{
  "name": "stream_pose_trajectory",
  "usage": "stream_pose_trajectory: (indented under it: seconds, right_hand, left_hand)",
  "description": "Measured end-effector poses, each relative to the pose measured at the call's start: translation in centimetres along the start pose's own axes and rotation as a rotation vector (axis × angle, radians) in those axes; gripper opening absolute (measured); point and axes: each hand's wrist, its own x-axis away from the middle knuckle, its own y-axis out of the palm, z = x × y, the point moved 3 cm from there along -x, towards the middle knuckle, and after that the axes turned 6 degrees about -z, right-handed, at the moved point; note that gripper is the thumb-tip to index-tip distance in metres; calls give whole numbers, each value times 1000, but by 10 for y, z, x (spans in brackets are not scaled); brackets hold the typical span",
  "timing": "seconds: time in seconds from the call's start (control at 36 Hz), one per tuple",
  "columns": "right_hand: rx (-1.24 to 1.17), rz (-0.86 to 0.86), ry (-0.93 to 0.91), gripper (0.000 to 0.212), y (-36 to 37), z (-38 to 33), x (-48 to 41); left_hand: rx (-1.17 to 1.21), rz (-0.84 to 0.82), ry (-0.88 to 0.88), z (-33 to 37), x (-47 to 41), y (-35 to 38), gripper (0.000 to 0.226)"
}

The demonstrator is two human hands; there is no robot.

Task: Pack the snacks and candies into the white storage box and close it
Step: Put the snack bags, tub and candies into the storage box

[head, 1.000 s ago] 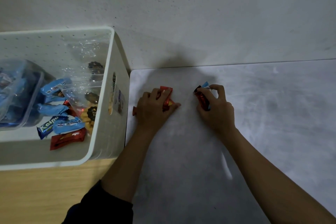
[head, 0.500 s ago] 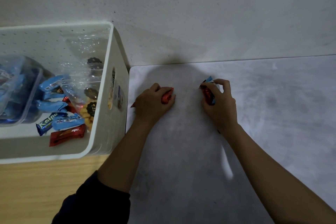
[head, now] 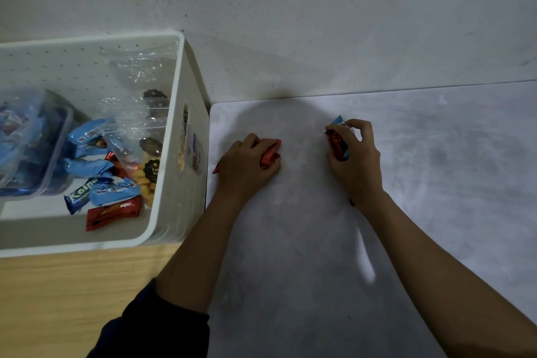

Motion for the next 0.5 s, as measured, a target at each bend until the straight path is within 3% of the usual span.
stream_pose_trajectory:
  seconds: [0.25, 0.5]
  right_hand:
    - [-79, 67, 8, 37, -3, -3, 3]
    - [-236, 222, 17, 42, -7, -3, 3]
  left_hand:
    - [147, 117, -79, 3, 6, -1, 29]
    - [303, 244, -144, 16, 8, -4, 34]
